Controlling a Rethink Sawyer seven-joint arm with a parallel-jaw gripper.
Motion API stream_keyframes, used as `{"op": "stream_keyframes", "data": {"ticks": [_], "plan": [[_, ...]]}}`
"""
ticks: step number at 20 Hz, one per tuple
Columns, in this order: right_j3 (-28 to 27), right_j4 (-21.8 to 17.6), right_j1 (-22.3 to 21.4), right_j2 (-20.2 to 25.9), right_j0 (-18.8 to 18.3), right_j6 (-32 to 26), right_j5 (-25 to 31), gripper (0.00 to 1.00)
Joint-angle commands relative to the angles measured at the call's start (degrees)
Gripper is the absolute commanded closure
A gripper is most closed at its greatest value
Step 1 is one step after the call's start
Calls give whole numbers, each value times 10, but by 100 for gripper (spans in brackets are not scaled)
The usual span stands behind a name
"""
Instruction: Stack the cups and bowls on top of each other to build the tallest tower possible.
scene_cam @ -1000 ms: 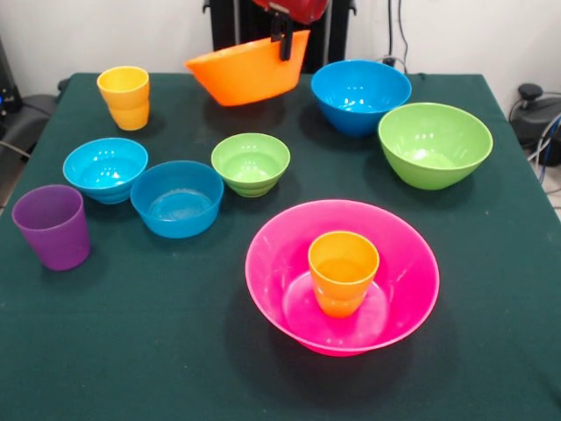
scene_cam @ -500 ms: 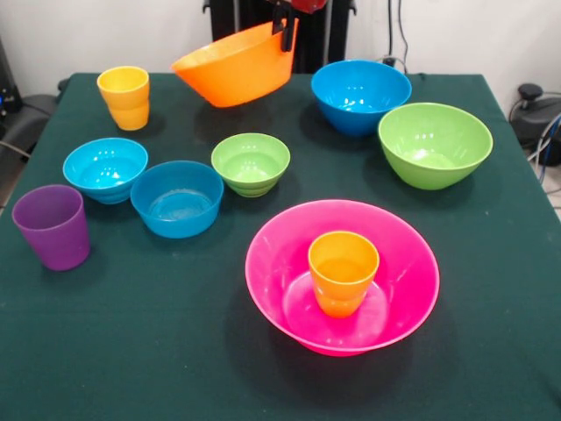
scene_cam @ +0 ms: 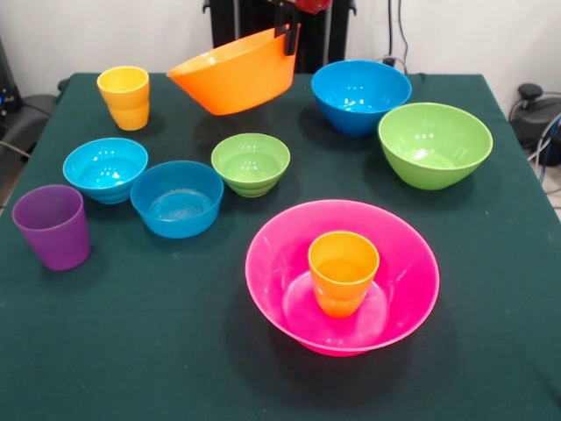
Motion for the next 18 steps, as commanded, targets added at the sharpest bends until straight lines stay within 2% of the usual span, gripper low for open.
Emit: {"op": "stream_keyframes", "data": {"ticks": [1,3,7,13,18], "plan": [[-100,36,9,-4,66,86,135,100],[-147,37,15,-27,96,97,181,100],[-227,34,22,-46,124,104,276,100],[-325,25,16,-47,133,96,425,100],[-380,18,3,-37,131,84,527,100]]}}
